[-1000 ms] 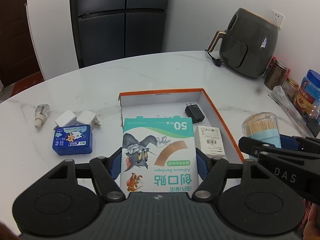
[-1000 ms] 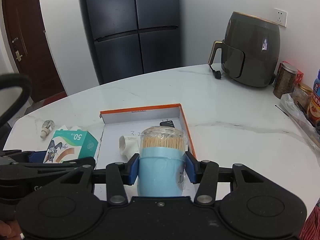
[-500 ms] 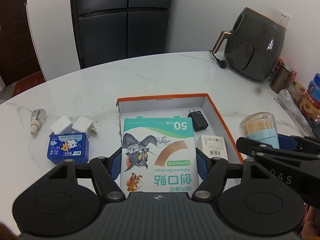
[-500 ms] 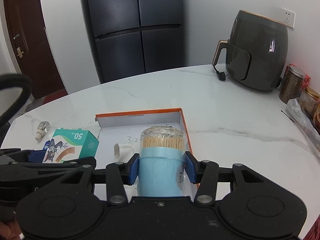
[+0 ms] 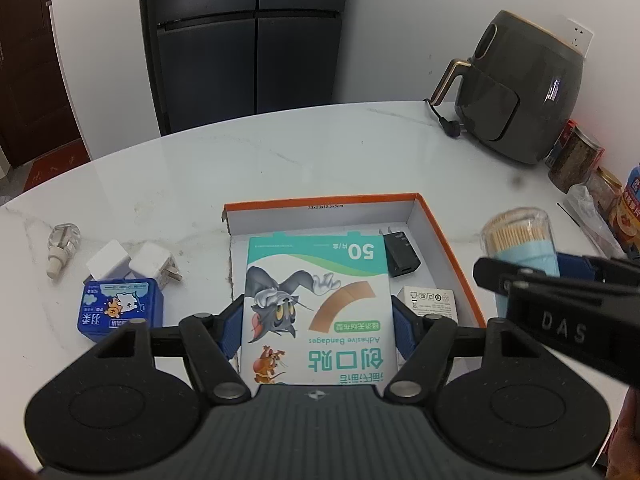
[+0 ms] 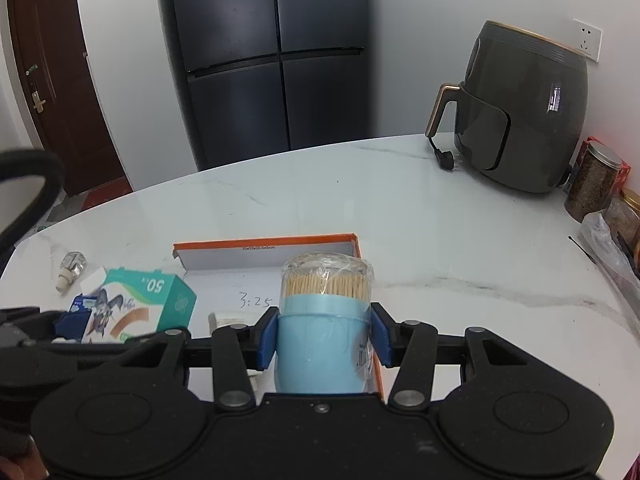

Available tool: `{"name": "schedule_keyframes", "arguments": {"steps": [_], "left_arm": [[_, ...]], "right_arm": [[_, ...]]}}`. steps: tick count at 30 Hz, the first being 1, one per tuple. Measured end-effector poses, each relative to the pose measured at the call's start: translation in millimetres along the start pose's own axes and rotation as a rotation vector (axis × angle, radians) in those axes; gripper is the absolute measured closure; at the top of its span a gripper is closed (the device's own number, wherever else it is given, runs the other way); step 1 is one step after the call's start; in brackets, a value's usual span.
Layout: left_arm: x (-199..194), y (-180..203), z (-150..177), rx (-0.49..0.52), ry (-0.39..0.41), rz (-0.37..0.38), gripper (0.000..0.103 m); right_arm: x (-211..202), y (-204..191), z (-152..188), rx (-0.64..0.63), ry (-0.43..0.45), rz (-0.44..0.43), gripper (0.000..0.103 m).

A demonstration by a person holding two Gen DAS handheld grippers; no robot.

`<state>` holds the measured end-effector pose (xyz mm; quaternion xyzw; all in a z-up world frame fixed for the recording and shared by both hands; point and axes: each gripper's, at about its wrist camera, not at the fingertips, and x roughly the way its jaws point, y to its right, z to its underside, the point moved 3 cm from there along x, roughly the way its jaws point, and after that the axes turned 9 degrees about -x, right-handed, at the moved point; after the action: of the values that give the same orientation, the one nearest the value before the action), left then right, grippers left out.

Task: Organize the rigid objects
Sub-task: 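Carry bandage box in left tool and toothpick container in right tool toward orange-rimmed box, then release bandage box from left tool into box while right tool releases toothpick container there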

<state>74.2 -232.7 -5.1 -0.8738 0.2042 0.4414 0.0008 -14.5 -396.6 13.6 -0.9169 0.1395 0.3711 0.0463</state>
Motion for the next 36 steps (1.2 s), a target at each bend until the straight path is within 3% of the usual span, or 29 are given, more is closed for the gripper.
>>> {"name": "schedule_keyframes", "arguments": {"steps": [22, 36], "left_arm": [[26.6, -4.8, -21.8, -0.015, -0.013, -0.05, 0.031], [67.3, -3.5, -53.3, 0.017, -0.071, -0.021, 0.031]], "right_arm": [[39.8, 5.8, -11.9, -0.018, -0.025, -0.033, 0.045], [69.5, 4.9, -10.9, -0.005, -0.068, -0.053, 0.045]]}}
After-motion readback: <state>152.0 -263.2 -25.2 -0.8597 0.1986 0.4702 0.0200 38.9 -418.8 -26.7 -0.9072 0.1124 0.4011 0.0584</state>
